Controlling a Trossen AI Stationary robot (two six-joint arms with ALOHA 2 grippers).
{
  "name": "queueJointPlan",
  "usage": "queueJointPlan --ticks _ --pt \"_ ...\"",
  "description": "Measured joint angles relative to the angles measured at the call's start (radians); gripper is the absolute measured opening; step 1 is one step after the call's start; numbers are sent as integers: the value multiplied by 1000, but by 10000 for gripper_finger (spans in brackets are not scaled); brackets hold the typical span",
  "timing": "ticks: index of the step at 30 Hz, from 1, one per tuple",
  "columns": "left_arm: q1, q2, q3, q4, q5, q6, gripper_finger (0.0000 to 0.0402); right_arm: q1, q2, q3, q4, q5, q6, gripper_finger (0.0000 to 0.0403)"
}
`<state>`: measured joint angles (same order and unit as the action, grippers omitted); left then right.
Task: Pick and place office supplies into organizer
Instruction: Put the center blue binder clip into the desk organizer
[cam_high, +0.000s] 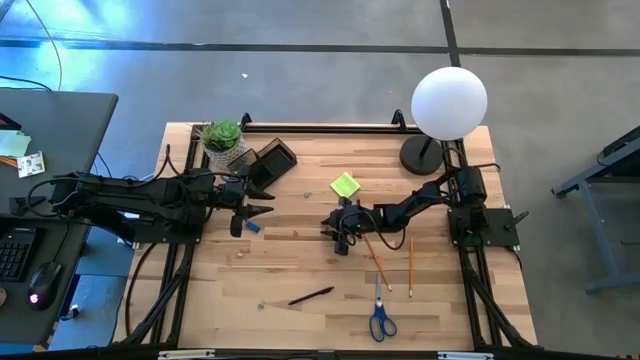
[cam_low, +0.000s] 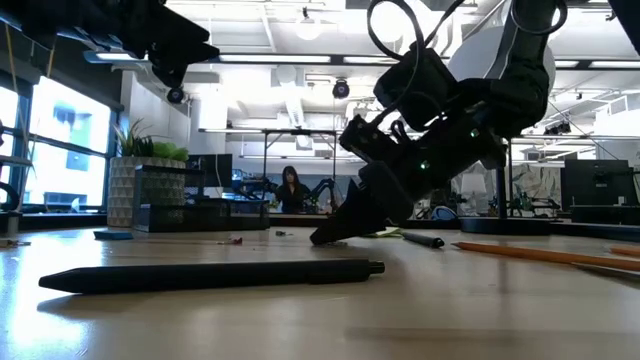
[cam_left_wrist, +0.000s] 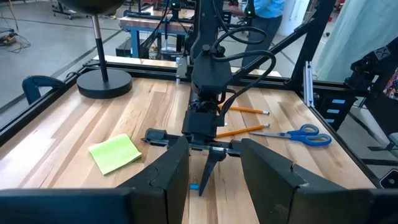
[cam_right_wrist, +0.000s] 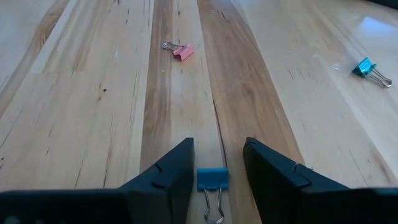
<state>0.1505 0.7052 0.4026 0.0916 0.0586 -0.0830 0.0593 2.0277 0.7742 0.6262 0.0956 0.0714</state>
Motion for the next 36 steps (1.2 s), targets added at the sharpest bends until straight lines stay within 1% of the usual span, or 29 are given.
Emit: queueJointPlan --ticks 11,24,27,36 --pt "0 0 0 -13 0 0 134 0 -61 -2 -123 -10 -17 139" --pt "0 0 0 -13 0 0 134 0 -58 -2 -121 -11 4 137" --pt "0 0 0 -13 0 0 134 0 -57 -3 -121 -11 7 125" --pt "0 0 0 -13 0 0 134 0 -57 -4 -122 -22 7 66"
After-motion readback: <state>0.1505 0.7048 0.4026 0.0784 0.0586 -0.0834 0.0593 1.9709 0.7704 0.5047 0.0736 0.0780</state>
